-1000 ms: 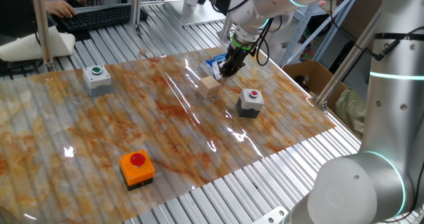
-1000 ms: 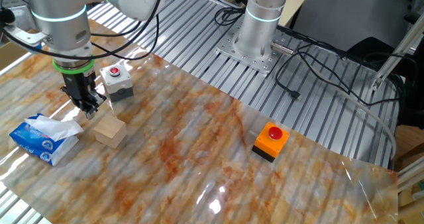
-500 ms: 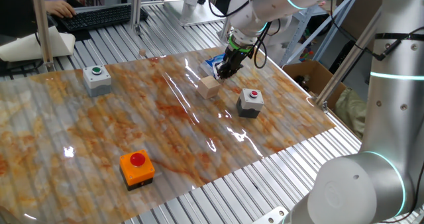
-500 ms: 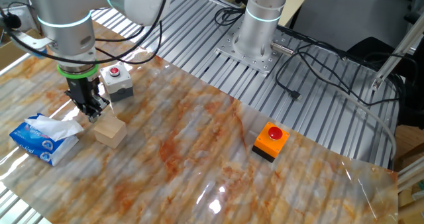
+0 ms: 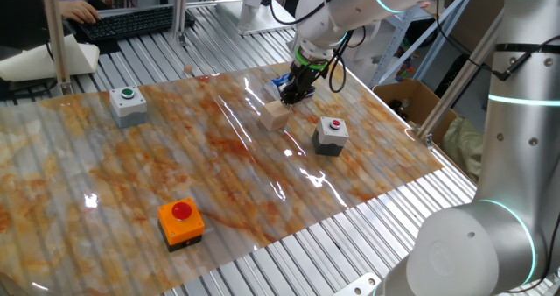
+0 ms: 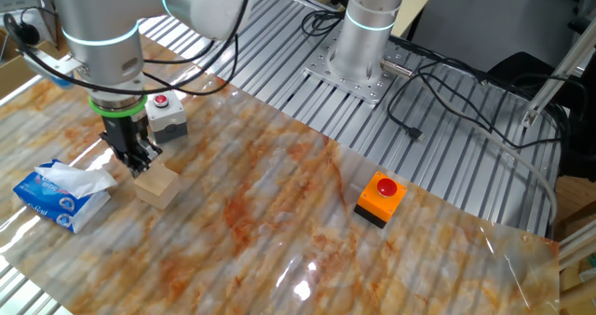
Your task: Use the gripper to push the small block from left to right
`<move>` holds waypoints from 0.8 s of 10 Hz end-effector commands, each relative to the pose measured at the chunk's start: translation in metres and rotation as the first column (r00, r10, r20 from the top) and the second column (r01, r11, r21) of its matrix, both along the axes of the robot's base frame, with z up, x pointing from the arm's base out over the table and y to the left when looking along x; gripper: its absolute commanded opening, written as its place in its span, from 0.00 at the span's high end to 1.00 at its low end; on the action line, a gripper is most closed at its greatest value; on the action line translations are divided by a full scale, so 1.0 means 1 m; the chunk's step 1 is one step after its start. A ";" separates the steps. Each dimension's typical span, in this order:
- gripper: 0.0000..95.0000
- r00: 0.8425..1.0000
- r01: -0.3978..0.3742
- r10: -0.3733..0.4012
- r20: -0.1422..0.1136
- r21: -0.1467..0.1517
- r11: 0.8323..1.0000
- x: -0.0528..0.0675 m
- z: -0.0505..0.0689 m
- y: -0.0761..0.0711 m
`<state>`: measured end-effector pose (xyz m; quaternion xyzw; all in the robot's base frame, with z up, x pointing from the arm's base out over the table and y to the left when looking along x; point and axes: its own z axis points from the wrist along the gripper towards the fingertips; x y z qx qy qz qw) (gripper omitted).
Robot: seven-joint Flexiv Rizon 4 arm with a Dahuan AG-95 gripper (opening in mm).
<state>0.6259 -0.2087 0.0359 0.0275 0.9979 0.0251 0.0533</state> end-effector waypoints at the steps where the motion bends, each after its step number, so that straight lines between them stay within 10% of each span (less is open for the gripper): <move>1: 1.00 1.000 0.007 -0.007 -0.001 -0.001 1.000 0.001 -0.002 0.003; 8: 1.00 1.000 0.025 -0.025 -0.006 -0.007 1.000 0.003 0.002 0.020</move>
